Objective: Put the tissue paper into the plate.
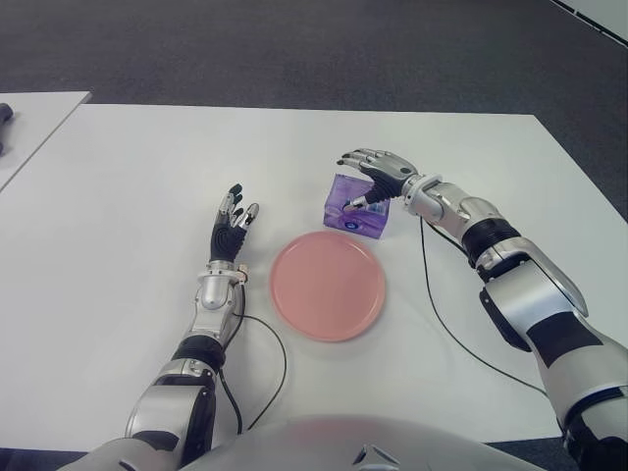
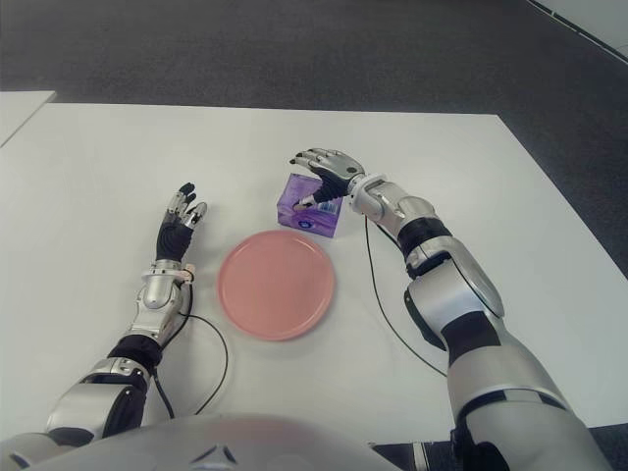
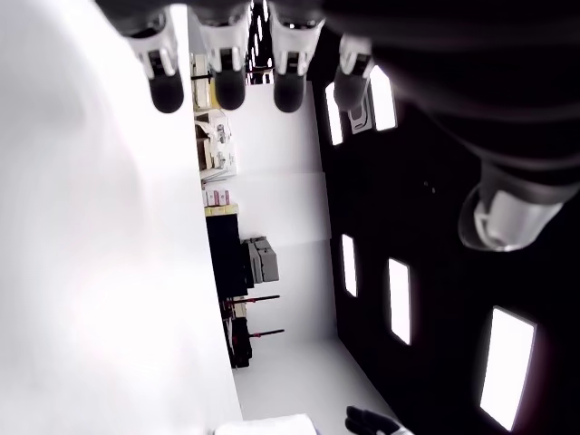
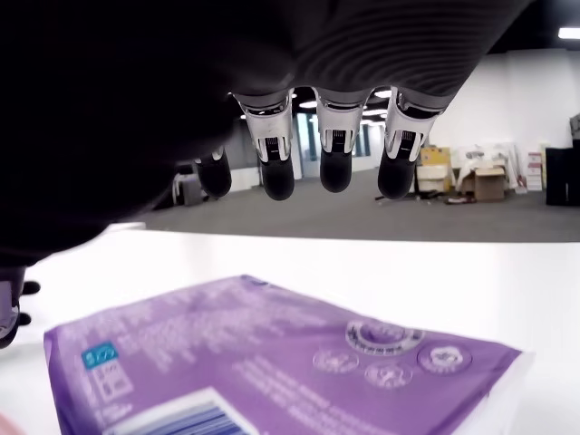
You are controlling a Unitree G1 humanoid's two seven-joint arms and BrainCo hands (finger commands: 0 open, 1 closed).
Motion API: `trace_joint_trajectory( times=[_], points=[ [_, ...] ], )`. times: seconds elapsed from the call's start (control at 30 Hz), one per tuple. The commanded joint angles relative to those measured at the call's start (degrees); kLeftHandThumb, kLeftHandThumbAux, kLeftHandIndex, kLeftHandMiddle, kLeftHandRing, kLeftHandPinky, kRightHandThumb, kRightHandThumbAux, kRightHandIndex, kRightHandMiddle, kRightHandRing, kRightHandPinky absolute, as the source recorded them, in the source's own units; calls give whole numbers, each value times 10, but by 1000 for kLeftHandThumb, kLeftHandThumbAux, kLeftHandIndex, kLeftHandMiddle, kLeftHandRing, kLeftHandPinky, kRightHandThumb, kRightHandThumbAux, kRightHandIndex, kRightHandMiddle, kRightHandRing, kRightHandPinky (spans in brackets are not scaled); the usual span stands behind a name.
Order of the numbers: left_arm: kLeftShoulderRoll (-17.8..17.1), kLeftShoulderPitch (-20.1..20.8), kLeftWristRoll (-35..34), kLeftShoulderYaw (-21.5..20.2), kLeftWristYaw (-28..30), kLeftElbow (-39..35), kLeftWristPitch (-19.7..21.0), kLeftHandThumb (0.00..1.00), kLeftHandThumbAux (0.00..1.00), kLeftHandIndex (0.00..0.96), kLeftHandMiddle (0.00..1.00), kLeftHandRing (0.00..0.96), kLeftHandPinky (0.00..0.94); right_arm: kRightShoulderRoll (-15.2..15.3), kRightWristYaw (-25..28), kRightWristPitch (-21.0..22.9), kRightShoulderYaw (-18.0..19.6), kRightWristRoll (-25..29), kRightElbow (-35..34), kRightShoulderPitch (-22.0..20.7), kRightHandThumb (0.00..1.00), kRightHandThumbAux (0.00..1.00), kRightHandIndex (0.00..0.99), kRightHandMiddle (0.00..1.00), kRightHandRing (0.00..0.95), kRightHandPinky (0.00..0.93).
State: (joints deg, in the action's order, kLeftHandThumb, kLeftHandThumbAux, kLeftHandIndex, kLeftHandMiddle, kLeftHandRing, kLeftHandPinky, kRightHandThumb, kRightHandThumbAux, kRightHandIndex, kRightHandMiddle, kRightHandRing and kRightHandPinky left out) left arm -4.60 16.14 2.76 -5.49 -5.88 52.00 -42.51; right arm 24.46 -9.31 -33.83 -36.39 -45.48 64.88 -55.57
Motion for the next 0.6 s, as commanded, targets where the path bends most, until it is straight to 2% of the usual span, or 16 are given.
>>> trace_joint_trajectory(
  times=[0.03, 0.6],
  points=[
    [4, -16, 2, 3, 3, 19, 4, 0, 389, 0, 0, 0, 0, 2, 0, -6, -11, -13, 5, 14, 138, 385, 0, 0, 0, 0],
    [4, -18, 5, 4, 1, 21, -15, 0, 407, 0, 0, 0, 0, -3, -16, -1, -20, -19, 19, 22, 140, 391, 0, 0, 0, 0]
  ],
)
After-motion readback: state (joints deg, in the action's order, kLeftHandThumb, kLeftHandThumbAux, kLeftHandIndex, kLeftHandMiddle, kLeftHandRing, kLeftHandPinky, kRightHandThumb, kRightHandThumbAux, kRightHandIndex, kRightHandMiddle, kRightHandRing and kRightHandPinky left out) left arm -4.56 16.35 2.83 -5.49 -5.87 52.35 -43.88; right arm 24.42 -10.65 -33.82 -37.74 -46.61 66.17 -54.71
